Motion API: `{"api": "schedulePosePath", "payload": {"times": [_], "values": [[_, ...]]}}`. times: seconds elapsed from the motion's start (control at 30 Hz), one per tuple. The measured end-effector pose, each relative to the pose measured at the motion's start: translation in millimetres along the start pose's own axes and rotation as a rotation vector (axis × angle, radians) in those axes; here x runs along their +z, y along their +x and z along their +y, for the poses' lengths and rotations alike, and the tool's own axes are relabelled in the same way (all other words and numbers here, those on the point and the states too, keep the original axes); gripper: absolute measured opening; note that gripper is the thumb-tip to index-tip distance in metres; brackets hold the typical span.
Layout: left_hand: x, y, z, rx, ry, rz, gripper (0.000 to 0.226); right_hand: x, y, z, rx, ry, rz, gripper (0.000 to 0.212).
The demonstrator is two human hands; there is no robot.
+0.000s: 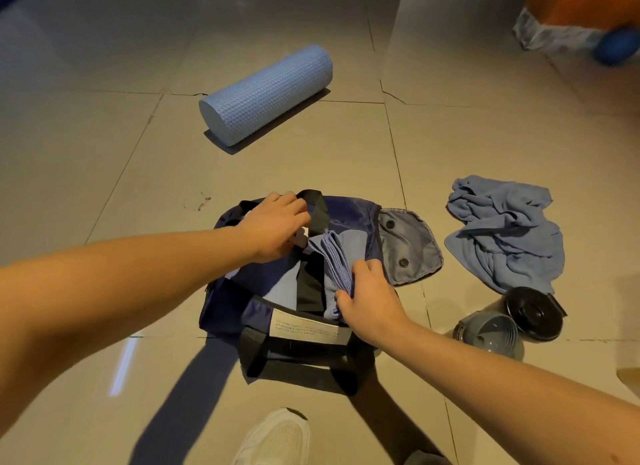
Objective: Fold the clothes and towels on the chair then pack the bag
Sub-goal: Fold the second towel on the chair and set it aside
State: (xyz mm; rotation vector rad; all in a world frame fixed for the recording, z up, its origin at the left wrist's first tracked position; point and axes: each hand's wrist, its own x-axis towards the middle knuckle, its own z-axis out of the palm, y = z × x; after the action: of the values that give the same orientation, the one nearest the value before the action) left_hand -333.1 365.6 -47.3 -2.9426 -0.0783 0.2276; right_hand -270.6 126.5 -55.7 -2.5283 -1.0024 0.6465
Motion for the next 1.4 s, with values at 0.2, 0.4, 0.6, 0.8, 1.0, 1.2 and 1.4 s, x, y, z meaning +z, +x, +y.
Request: {"api": "schedulePosePath", "payload": {"times": [0.2,0.4,0.6,0.8,1.0,1.2,1.4], "values": [[15,19,3,0.160,0.141,-0.006,0.051,3,-5,2,-0.061,-0.008,-0.019,0.032],[-3,29,-4,-0.033,-0.249,0.168,0.024,-1,-11,-6,-0.178,-0.057,-0.076,0.021],[-36,40,-7,-0.172,-0.355,0.402,0.023,-8,8,-23,-0.122,-0.159,-0.032,0.022],[-33,37,-5,-0.243,-0.383,0.408,0.026,-9,47,-38,0.091,-0.185,-0.052,0.042],[-15,11,10,-0.113,-0.362,0.448,0.034,5,46,-24,0.058,-0.144,-0.098,0.071],[17,-33,47,0.229,-0.381,0.174,0.023,-1,35,5,-0.034,-0.108,-0.181,0.023],[34,-50,52,0.256,-0.335,-0.095,0.067,-1,36,19,-0.094,-0.178,-0.174,0.033]]}}
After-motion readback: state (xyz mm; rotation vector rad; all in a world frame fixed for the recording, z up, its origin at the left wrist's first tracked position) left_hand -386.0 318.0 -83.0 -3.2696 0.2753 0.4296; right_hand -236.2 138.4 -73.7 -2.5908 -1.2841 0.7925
